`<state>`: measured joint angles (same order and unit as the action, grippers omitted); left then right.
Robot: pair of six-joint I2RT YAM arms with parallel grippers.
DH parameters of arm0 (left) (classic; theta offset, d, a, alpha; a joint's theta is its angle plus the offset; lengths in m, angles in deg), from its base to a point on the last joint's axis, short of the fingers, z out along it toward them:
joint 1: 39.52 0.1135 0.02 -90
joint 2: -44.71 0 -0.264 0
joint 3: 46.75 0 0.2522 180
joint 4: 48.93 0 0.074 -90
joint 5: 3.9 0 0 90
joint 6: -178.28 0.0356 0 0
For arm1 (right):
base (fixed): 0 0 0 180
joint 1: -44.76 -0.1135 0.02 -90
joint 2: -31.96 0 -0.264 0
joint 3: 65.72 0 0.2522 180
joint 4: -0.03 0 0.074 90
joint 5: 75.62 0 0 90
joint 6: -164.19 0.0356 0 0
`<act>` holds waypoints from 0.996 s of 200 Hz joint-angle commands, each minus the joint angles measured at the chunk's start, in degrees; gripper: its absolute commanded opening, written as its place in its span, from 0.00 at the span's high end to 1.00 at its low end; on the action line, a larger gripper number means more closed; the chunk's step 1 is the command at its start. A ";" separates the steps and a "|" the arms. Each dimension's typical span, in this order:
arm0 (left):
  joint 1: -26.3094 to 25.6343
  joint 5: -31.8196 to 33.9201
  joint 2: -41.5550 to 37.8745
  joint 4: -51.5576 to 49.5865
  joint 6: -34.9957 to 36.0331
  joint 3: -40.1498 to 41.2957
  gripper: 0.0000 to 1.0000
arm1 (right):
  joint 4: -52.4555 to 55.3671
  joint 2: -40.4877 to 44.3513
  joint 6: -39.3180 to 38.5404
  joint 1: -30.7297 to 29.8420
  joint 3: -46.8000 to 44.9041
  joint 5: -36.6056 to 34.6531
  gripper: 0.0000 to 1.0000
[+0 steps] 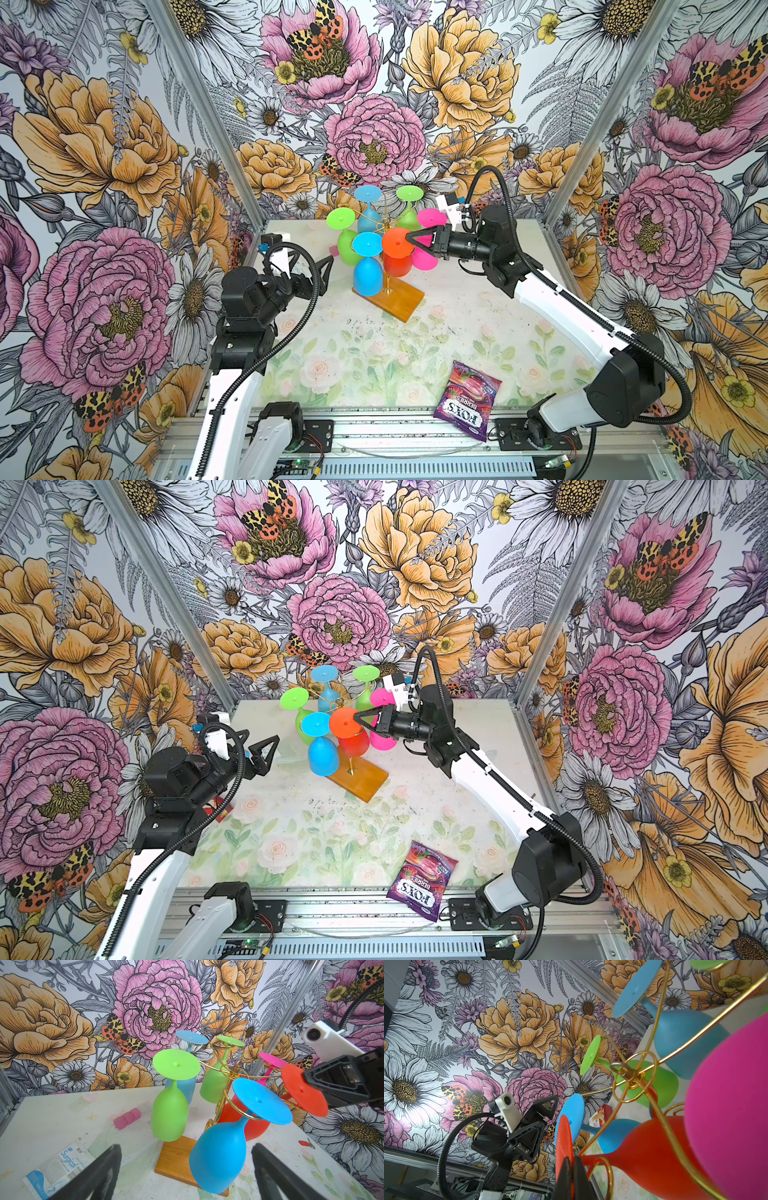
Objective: Take the wine glass off the wine glass rack
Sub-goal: Pick up the wine glass from the wine glass rack.
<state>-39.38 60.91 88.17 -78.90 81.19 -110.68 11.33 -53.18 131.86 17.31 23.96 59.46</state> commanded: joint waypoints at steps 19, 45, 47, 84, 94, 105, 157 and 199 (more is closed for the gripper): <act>0.39 -2.29 -0.65 1.30 0.63 0.69 0.01 | -4.15 -0.57 1.44 1.65 1.81 -1.72 1.00; 0.46 -3.12 -0.75 0.34 1.11 0.36 0.01 | -5.25 0.27 2.28 2.70 1.10 -1.50 1.00; 0.42 -3.16 -0.75 0.20 1.25 0.30 0.01 | -5.27 0.36 2.32 2.84 1.04 -1.55 1.00; 0.42 -5.89 -0.92 -1.67 2.01 -0.72 0.01 | -6.82 2.40 3.65 4.16 -1.22 -1.27 1.00; 0.40 -6.75 -1.09 -1.89 1.99 -0.96 0.01 | -7.67 2.84 4.43 4.45 -2.02 -1.14 1.00; 0.30 -7.56 -1.10 -2.28 1.95 -1.20 0.01 | -8.51 3.28 5.00 4.57 -2.85 -1.00 1.00; -0.06 -11.90 -0.62 -4.09 1.21 -3.91 0.01 | -14.85 4.83 9.17 5.19 -6.94 0.60 1.00; -0.69 -15.06 0.34 -4.42 -0.78 -5.88 0.01 | -16.59 6.30 10.30 5.50 -9.12 1.57 1.00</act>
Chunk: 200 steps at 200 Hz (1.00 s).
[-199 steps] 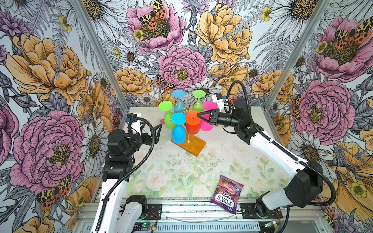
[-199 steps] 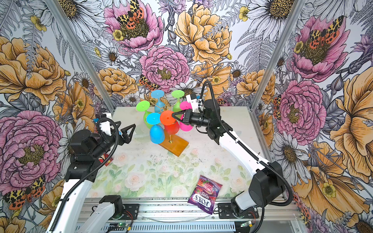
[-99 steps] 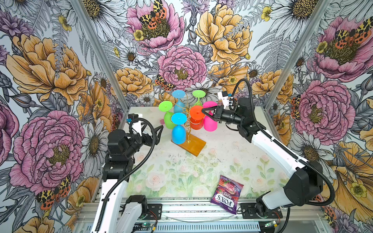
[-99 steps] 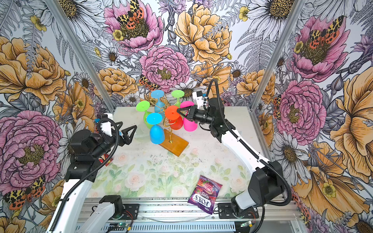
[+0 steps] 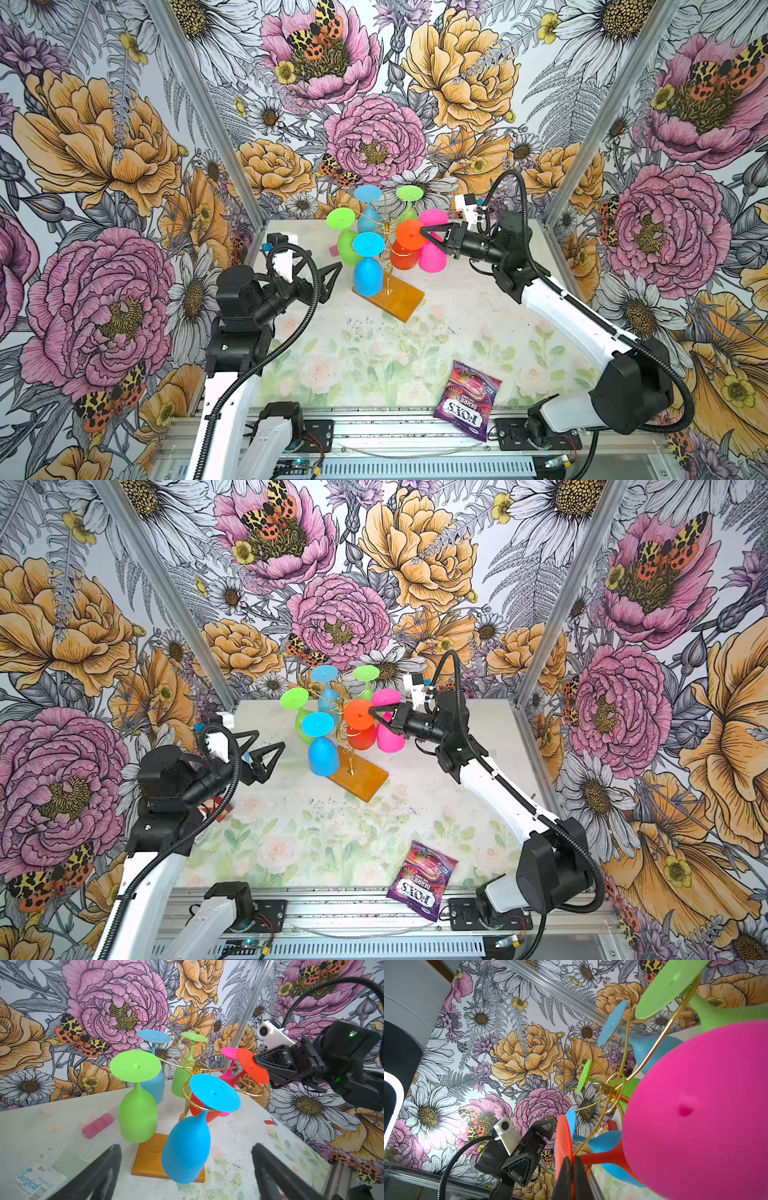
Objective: Take the wine glass off the wine glass rack
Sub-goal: Pick up the wine glass from the wine glass rack.
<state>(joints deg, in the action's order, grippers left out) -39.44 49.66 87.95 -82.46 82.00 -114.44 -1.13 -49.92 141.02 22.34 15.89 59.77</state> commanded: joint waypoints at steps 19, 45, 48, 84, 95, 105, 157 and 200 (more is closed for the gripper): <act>-1.17 -4.33 1.46 -1.81 -1.66 -3.28 0.01 | -4.24 4.42 1.22 0.96 -2.48 1.41 1.00; -1.90 -4.66 2.53 -2.47 -1.89 -4.47 0.01 | -4.41 6.13 1.41 1.77 -4.09 1.68 1.00; -2.02 -4.62 2.69 -2.42 -2.05 -4.59 0.01 | -4.40 6.32 1.42 1.86 -4.33 1.65 1.00; -3.26 -4.36 5.00 -3.86 -2.94 -6.49 0.01 | -5.48 7.50 1.96 2.02 -5.96 2.81 1.00; -3.42 -3.85 6.15 -4.93 -3.03 -7.37 0.01 | -7.39 7.46 3.07 2.09 -6.77 3.82 1.00; -3.72 -3.72 6.81 -5.02 -3.43 -7.86 0.01 | -9.34 7.40 4.41 2.03 -7.58 4.60 1.00; -9.56 -2.84 9.88 -5.03 -5.35 -12.43 0.01 | -10.97 8.70 5.70 2.04 -10.29 5.57 1.00; -13.99 -1.79 13.25 -5.06 -7.07 -15.70 0.02 | -7.69 10.68 3.91 2.09 -11.67 7.81 1.00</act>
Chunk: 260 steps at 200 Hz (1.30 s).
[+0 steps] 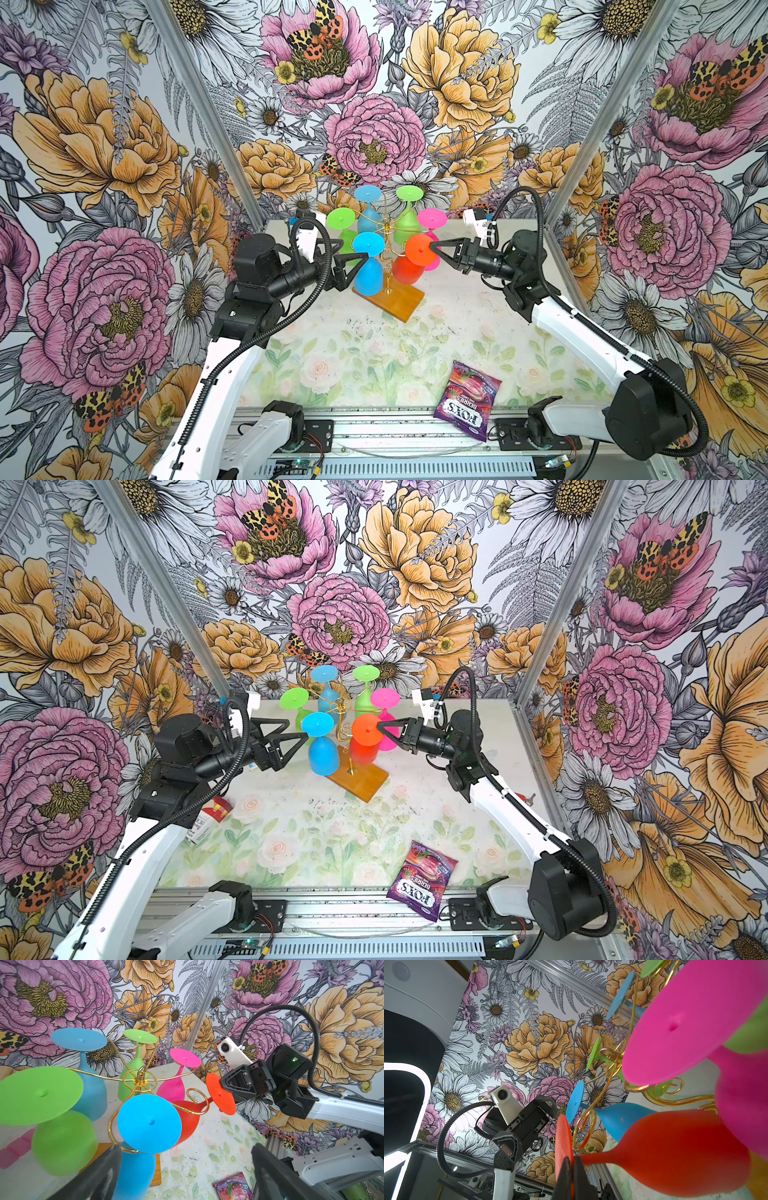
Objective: Take the wine glass off the wine glass rack
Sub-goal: Pick up the wine glass from the wine glass rack.
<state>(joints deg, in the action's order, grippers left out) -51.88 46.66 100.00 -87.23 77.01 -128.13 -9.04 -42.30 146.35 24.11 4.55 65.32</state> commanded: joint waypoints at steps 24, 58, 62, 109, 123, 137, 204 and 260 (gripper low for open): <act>-2.29 -0.56 3.77 -1.37 -4.02 -4.02 0.05 | 3.08 4.53 -3.31 0.33 -1.00 3.33 1.00; -7.21 1.23 5.56 -3.55 -2.01 -5.97 0.06 | 4.80 6.28 -5.03 0.28 -2.70 6.15 1.00; -7.96 1.69 5.74 -3.98 -1.48 -6.37 0.06 | 5.51 6.47 -5.63 0.27 -2.80 6.25 1.00; -17.71 4.70 8.47 -5.53 -1.46 -10.75 0.08 | 20.59 12.22 -21.44 0.25 -1.48 4.38 1.00; -20.12 6.01 9.38 -5.57 -2.10 -11.55 0.10 | 27.03 13.66 -27.43 0.40 -0.50 2.74 1.00; -21.76 7.86 10.26 -5.63 -2.84 -11.68 0.13 | 26.96 14.48 -28.21 0.44 -0.45 3.24 1.00; -28.50 12.17 14.00 -7.28 -2.52 -11.93 0.24 | 27.04 16.66 -31.51 0.52 0.78 4.64 1.00; -28.69 10.06 15.66 -9.39 -2.83 -11.96 0.34 | 27.05 16.60 -31.78 0.73 2.11 4.74 1.00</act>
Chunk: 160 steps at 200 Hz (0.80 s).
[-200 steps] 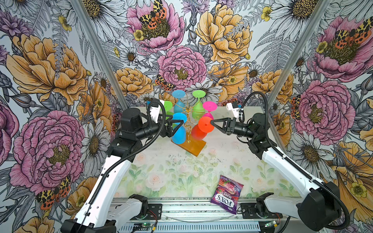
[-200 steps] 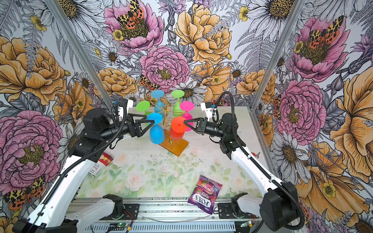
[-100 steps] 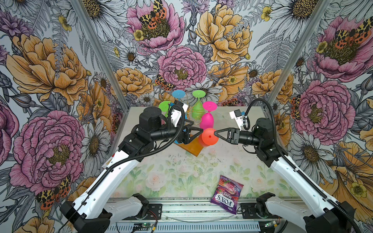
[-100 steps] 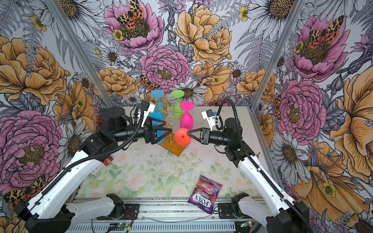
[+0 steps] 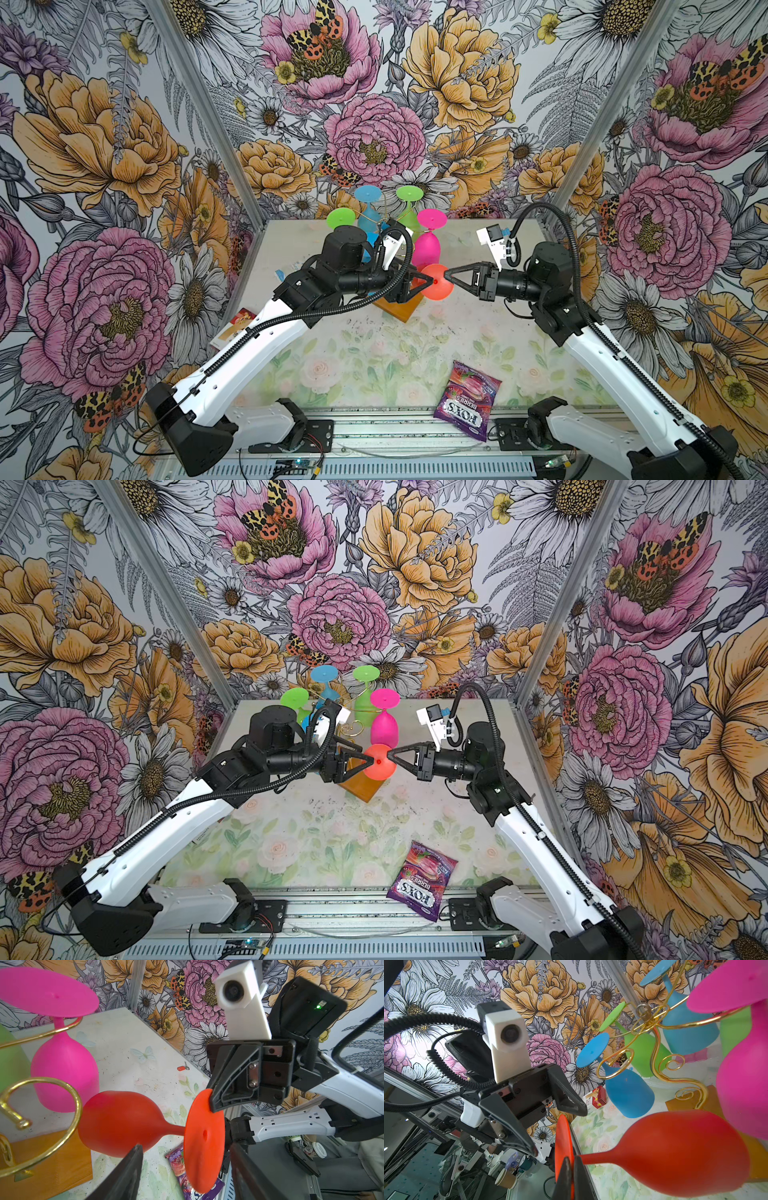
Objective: Take the wine glass off the wine glass rack
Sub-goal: Pick up the wine glass from the wine glass rack.
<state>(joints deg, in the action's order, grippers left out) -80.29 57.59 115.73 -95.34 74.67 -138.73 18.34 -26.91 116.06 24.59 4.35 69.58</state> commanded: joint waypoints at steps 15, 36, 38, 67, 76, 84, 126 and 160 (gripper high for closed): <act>-0.35 -1.17 -0.21 -1.39 -0.48 -0.98 0.35 | -0.43 1.22 -1.47 0.26 2.48 0.35 1.00; -0.29 -2.56 0.03 -1.41 -0.87 -1.13 0.40 | -0.44 1.13 -1.62 0.24 2.42 0.26 1.00; -0.32 -2.64 0.07 -1.34 -0.89 -1.21 0.42 | -0.43 1.13 -1.70 0.29 2.40 0.26 1.00; -0.36 -3.22 1.10 -1.26 -1.84 -1.72 0.53 | -0.43 1.37 -1.95 0.26 2.06 0.01 1.00; -0.36 -3.45 1.55 -1.28 -1.96 -1.93 0.55 | -0.43 1.46 -2.15 0.28 1.96 -0.14 1.00; -0.45 -3.69 1.98 -1.29 -2.10 -2.19 0.58 | -0.44 1.61 -2.21 0.25 1.89 -0.39 1.00; -0.87 -4.19 3.24 -1.28 -2.39 -3.19 0.70 | -0.43 1.82 -2.29 0.36 1.26 -0.80 1.00; -0.98 -4.52 3.07 -1.29 -2.66 -3.17 0.83 | -0.45 2.32 -2.41 0.41 1.10 -1.58 1.00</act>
<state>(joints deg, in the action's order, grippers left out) -80.95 53.96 118.77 -96.36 71.96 -140.72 19.20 -26.47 114.96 24.62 4.99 68.49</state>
